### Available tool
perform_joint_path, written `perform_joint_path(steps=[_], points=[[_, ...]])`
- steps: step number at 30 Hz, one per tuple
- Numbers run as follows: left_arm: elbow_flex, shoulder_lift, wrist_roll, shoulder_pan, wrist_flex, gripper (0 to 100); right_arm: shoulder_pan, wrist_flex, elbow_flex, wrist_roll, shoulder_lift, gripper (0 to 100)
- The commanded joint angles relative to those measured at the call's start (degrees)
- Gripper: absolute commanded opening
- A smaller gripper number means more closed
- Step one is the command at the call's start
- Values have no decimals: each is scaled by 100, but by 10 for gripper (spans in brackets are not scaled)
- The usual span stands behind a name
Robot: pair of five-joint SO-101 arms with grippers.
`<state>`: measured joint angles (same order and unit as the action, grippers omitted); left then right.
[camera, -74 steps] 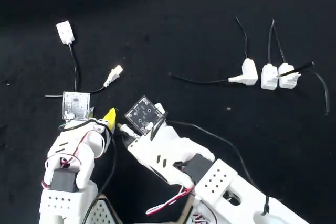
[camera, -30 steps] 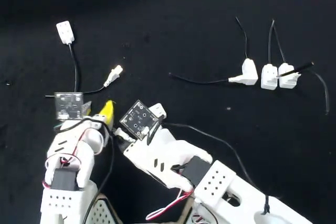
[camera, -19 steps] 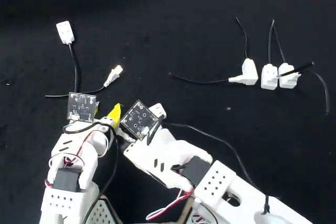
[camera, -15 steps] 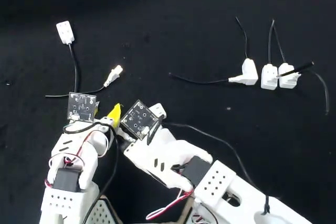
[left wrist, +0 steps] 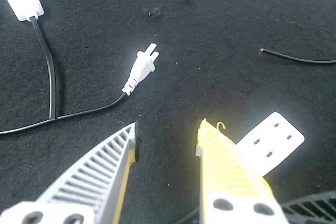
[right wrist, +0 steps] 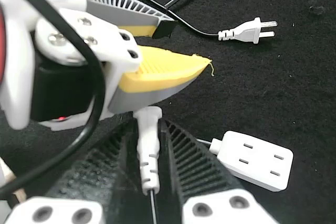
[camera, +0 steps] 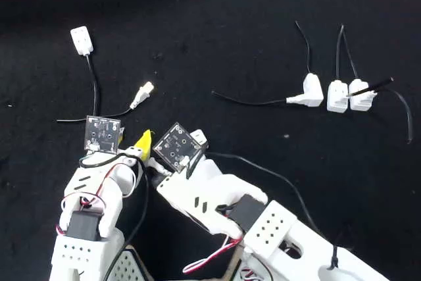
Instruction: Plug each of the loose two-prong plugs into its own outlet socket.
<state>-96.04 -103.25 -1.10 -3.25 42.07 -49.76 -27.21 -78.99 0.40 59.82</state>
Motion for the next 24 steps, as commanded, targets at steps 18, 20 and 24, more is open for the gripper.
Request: perform_joint_path(steps=[18, 20, 24], points=[[-75, -35, -18, -22, -114, 191, 149, -88, 13, 70, 743, 11], [-13, -35, -9, 180, -114, 191, 255, -97, 136, 70, 514, 11], [119, -35, 202, 752, -114, 191, 853, -149, 462, 62, -4, 11]])
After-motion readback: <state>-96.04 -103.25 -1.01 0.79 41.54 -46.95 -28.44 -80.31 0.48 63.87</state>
